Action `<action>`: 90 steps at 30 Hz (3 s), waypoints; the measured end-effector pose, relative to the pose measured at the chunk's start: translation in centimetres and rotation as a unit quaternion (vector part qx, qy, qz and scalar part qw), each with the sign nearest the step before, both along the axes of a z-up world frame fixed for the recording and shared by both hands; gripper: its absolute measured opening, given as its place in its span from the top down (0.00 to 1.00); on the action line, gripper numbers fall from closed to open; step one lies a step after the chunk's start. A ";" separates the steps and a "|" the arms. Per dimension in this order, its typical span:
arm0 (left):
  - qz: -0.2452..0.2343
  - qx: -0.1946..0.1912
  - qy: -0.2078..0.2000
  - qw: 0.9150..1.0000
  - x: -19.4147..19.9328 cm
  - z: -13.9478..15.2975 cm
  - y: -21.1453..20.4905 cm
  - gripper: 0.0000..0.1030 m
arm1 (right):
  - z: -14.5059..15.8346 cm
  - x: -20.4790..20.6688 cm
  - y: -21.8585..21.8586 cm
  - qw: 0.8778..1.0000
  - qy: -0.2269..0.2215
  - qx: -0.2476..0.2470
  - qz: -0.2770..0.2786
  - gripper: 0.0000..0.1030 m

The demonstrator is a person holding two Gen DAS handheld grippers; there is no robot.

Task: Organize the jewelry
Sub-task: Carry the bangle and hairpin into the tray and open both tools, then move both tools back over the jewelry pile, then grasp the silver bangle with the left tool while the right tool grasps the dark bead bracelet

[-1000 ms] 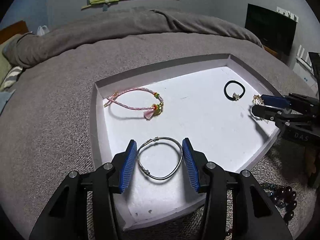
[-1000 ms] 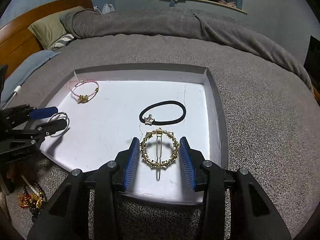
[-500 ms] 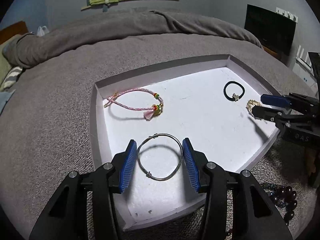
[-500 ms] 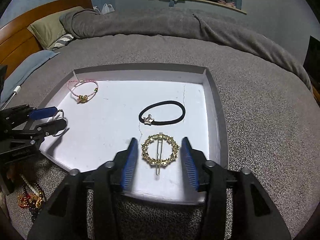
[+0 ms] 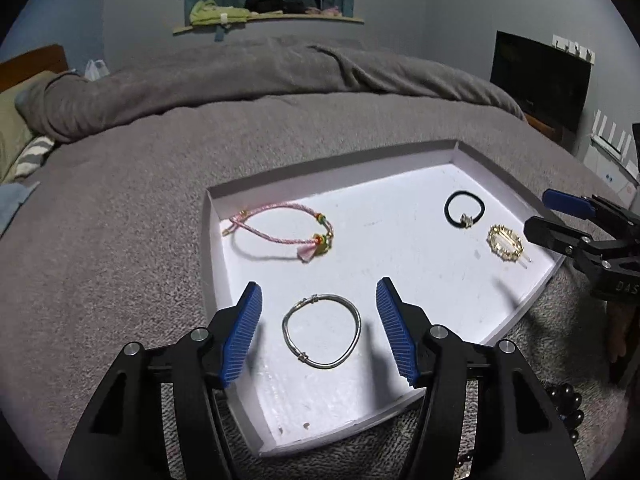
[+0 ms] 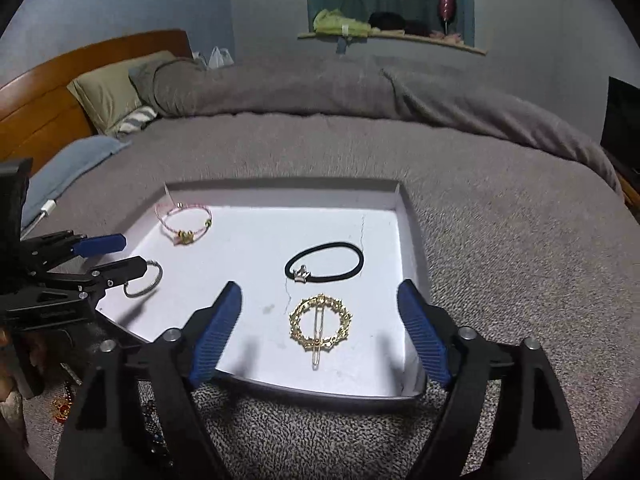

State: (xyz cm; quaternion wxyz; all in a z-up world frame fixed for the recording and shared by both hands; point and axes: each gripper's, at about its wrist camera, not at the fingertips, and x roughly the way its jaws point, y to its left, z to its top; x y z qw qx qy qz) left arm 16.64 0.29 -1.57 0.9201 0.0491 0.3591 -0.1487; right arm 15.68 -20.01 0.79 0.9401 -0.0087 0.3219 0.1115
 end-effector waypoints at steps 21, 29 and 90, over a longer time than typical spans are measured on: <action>0.060 -0.039 -0.067 0.995 -8.0 4.2 2.8 0.11 | 3.5 -8.0 -1.6 0.995 -0.056 0.068 -0.040 0.05; 0.065 -0.026 -0.044 0.997 -11.4 1.6 3.9 0.11 | 1.8 -11.9 -0.4 0.997 -0.038 0.059 -0.033 0.05; 0.046 0.007 0.043 0.998 -12.4 -2.4 5.2 0.51 | -2.2 -13.2 5.5 0.998 0.038 0.001 0.050 0.86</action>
